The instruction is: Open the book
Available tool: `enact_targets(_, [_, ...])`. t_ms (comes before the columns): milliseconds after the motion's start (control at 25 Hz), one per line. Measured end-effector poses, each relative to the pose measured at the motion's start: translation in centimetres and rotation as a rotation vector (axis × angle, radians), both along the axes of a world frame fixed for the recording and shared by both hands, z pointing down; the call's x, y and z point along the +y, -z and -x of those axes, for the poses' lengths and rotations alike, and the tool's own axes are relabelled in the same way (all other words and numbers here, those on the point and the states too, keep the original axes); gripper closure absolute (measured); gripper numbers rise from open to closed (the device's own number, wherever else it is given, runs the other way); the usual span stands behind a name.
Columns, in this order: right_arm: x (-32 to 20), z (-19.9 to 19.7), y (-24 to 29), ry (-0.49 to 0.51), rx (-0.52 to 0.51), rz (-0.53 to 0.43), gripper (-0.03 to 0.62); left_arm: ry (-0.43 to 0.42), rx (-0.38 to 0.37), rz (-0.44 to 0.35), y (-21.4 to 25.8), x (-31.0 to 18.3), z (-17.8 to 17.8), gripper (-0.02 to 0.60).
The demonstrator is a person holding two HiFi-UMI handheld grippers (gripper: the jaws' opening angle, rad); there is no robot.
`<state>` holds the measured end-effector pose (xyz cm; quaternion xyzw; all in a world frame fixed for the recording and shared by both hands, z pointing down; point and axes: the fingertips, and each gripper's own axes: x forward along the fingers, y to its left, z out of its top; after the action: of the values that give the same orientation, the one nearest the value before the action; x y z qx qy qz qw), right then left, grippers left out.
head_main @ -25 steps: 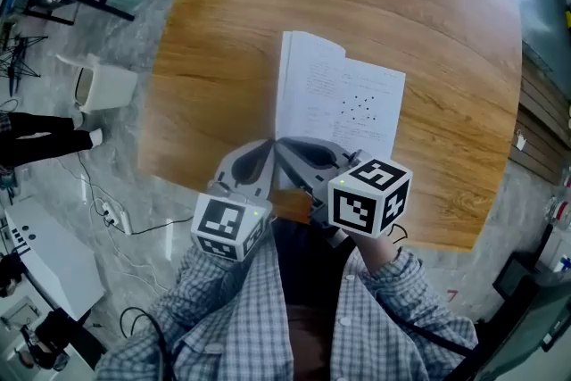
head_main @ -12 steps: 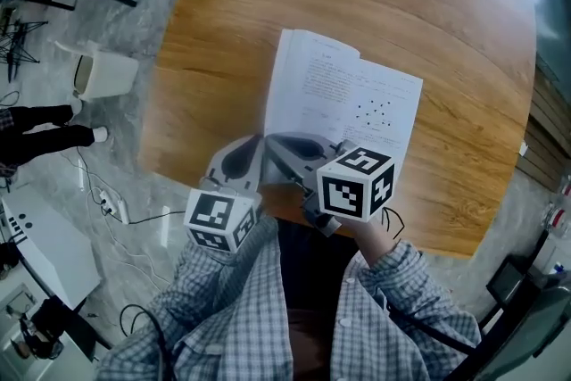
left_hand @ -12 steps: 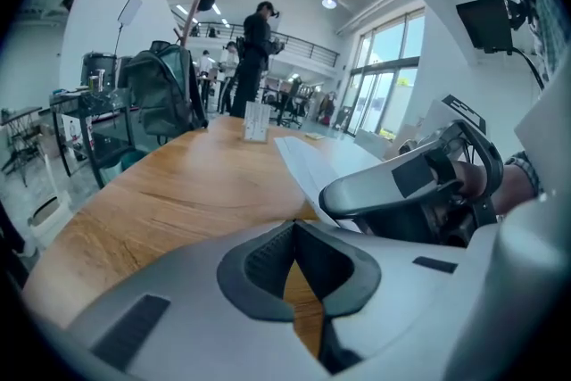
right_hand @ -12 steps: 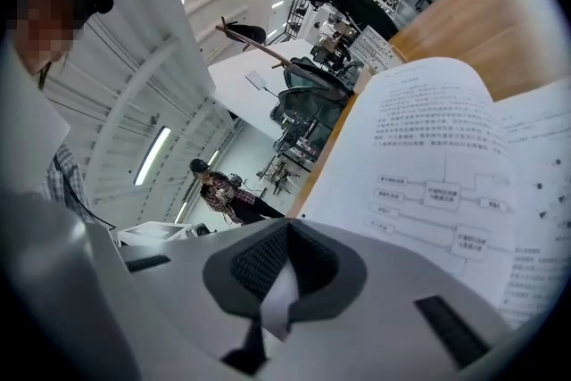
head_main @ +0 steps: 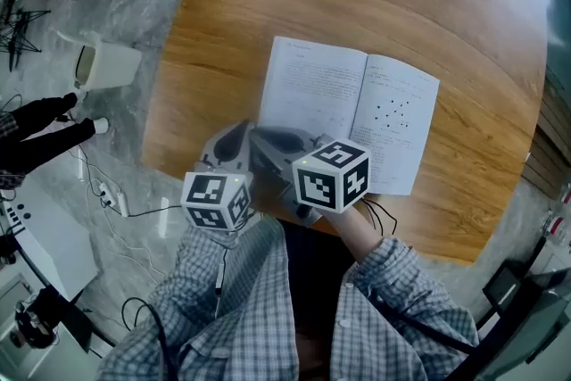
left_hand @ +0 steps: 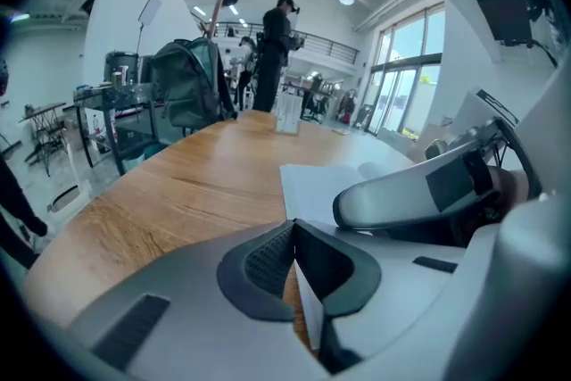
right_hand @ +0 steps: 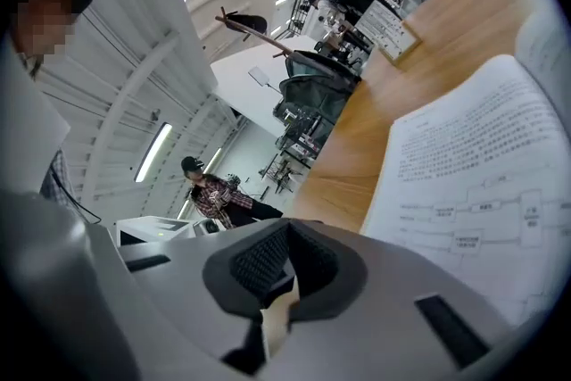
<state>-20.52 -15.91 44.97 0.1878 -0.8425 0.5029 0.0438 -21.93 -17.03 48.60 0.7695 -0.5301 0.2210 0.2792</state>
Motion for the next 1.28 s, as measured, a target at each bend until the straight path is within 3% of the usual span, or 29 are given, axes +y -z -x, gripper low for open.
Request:
enact_targets(120, [-0.5, -0.4, -0.9, -0.027, 0.009, 0.012, 0.574, -0.005, 0.019, 0.006, -0.8, -0.2, -0.7, 0.572])
enact_targets(320, [-1.0, -1.4, -0.9, -0.045, 0.009, 0.004, 0.574, -0.081, 0.014, 0.006, -1.2, 0.3, -3.4, 0.572])
enact_targets(560, [-0.8, -4.0, 1.0, -0.098, 0.043, -0.108, 0.574, -0.156, -0.005, -0.010, -0.8, 1.0, -5.6, 0.572])
enact_targets(800, [-1.0, -10.0, 2.7, -0.209, 0.149, -0.244, 0.574, -0.209, 0.006, -0.071, 1.9, 0.7, -8.2, 0.572])
enact_targets(1080, [-0.5, -18.0, 3.2, -0.377, 0.297, -0.298, 0.574, -0.289, 0.029, -0.153, 5.1, 0.7, -12.4, 0.572])
enact_targets(1280, [0.4, -22.8, 6.1, -0.488, 0.347, -0.343, 0.574, -0.331, 0.081, -0.215, 8.6, 0.9, -15.4, 0.572])
